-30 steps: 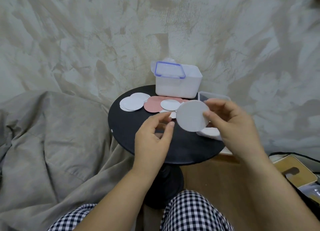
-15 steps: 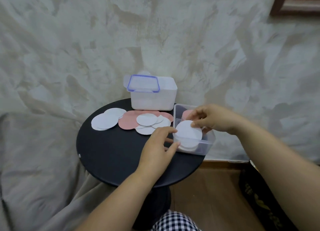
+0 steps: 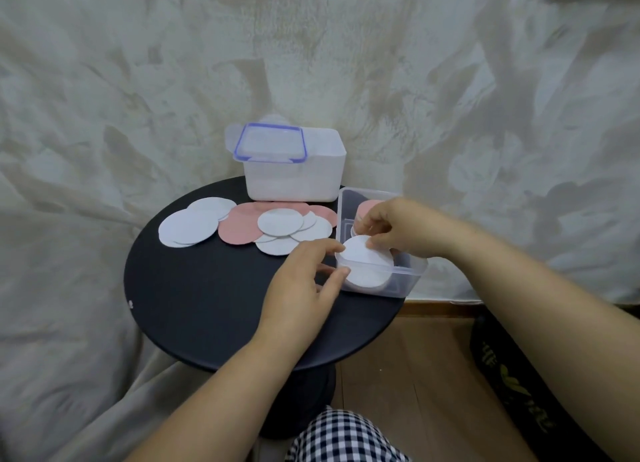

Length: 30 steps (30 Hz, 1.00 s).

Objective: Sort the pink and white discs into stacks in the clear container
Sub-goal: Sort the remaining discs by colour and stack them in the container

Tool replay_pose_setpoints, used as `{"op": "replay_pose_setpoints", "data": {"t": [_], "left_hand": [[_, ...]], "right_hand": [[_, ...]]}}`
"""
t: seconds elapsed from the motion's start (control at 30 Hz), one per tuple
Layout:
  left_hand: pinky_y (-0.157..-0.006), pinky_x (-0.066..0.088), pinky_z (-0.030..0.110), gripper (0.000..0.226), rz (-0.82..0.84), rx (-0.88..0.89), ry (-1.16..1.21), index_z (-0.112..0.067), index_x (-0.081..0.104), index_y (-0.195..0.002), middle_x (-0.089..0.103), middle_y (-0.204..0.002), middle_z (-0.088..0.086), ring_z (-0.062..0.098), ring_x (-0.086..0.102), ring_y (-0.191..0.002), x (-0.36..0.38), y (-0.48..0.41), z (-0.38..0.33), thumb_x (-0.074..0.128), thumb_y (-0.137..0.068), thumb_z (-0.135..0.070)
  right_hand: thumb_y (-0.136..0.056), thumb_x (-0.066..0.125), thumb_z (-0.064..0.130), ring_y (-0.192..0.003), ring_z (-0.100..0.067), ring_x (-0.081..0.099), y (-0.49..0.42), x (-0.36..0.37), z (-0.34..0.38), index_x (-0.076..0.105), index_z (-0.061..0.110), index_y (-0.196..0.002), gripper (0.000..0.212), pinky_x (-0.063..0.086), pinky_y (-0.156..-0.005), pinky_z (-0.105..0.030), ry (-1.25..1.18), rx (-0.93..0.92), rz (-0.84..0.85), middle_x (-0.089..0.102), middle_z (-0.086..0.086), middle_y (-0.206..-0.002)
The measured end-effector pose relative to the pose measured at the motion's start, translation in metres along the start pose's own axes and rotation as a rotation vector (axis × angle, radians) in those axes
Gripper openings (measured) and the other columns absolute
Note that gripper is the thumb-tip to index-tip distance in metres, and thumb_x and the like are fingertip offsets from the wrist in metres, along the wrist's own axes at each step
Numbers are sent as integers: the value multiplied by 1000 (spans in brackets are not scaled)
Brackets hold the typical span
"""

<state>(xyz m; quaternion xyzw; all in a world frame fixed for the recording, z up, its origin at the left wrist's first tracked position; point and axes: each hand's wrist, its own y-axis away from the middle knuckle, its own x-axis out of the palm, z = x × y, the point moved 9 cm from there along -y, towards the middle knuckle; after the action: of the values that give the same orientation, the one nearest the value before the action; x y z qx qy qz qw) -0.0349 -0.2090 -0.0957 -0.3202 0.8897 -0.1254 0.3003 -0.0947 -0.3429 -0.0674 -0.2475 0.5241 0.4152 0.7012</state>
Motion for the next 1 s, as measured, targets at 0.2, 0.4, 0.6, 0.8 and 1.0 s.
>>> {"op": "replay_pose_setpoints", "data": {"t": [0.2, 0.4, 0.6, 0.8, 1.0], "left_hand": [[-72, 49, 16, 25, 0, -5, -17, -28, 58, -108, 57, -104, -13, -2, 58, -85, 0, 1, 0, 63, -86, -16], [-73, 49, 18, 25, -6, 0, -24, -27, 59, -109, 56, -103, -14, 0, 58, -83, -1, 2, 0, 62, -86, -17], [-73, 49, 18, 26, -9, 11, -27, -26, 59, -111, 55, -104, -14, 1, 59, -83, -1, 2, -1, 62, -87, -16], [-73, 48, 15, 28, -13, 22, -19, -26, 59, -113, 56, -104, -15, 0, 57, -84, -2, 2, -2, 61, -87, -16], [-70, 44, 4, 28, -93, -49, 61, -27, 60, -111, 60, -107, -17, -2, 58, -90, -28, -1, 9, 60, -87, -13]], "right_hand": [[-86, 62, 21, -87, -12, 56, -1, 1, 3, 68, 21, -107, 21, 46, -79, -23, 148, -25, -38, 66, 5, -106], [-84, 65, 21, -80, -6, 50, -2, 6, 3, 66, 21, -109, 25, 42, -72, -20, 186, -43, -19, 65, 7, -102], [-87, 60, 28, -86, -11, 54, -3, 15, 5, 65, 27, -112, 26, 45, -76, -25, 284, -51, 82, 66, 8, -104], [-87, 58, 27, -86, -21, 59, 3, 14, 11, 69, 17, -102, 21, 50, -76, -34, 344, -86, 66, 67, -2, -100], [-87, 61, 30, -88, -9, 62, 14, -19, 31, 69, 25, -102, 17, 50, -82, -30, 74, -114, -117, 69, 8, -99]]}}
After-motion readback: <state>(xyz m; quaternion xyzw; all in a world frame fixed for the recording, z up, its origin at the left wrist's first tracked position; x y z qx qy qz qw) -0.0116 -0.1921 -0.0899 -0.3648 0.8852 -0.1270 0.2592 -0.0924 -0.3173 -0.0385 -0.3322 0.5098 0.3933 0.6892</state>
